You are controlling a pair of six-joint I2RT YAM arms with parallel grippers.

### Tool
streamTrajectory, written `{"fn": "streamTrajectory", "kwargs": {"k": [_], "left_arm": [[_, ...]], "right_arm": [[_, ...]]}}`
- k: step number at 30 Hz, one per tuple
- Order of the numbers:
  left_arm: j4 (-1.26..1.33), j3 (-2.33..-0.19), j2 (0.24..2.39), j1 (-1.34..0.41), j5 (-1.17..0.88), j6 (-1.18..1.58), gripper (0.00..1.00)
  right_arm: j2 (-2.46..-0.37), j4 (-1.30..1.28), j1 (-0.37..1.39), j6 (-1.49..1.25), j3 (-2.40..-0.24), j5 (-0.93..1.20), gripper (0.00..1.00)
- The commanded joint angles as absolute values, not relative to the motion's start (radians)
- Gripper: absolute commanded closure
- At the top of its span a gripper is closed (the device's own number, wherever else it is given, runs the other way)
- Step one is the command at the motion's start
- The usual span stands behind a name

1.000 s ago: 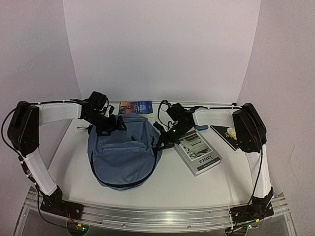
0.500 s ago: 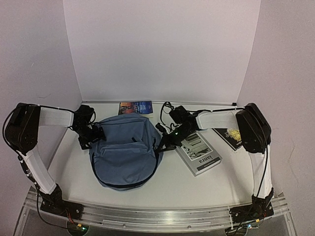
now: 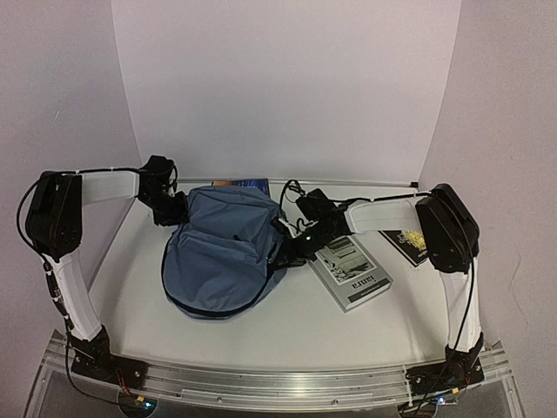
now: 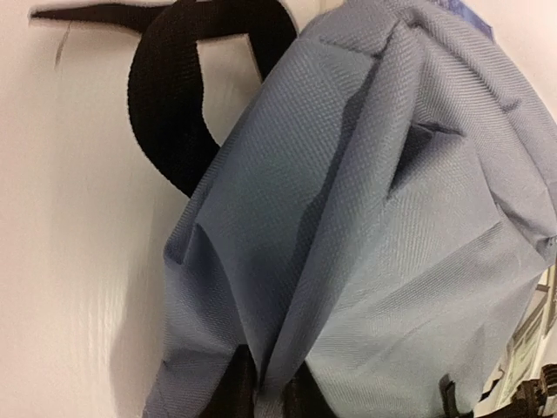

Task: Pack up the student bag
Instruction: Unzip the student bag at the center of the board.

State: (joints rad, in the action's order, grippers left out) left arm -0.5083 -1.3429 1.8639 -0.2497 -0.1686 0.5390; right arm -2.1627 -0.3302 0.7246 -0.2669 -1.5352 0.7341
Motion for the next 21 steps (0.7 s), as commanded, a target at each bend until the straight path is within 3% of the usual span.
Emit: {"fn": "streamTrajectory", "kwargs": {"k": [1,2,4,7,11,18,21], "left_arm": [[-0.555,-1.446,1.858,-0.248,-0.103,0.448,0.55],[-0.522,-1.391,1.807,-0.262,-0.108,0.446,0.42],[-0.461,-1.297,1.676,-0.306,-0.085,0.446,0.23],[-0.471,-1.22,1.559,-0.374,-0.08,0.439,0.16],[-0.464,-1.156,1.494,-0.47,-0.194,0.425,0.22],[-0.417,-1.103,1.554,-0.629,-0.218,0.463,0.53],[-0.384,-1.118,1.608,-0.693,-0.223,0.469,0.59]], "right_arm": [[-2.086,-0.272,0.732,-0.281,-1.548,0.743,0.97],[-2.088,-0.27,0.732,-0.284,-1.533,0.739,0.92],[-2.096,-0.265,0.732,-0.291,-1.504,0.736,0.68],[-2.097,-0.265,0.722,-0.302,-1.471,0.717,0.56],[-2.063,-0.265,0.683,-0.316,-1.441,0.663,0.55],[-2.105,-0.263,0.678,-0.334,-1.435,0.64,0.47],[-2.151,-0.261,0.678,-0.335,-1.464,0.644,0.47]]}}
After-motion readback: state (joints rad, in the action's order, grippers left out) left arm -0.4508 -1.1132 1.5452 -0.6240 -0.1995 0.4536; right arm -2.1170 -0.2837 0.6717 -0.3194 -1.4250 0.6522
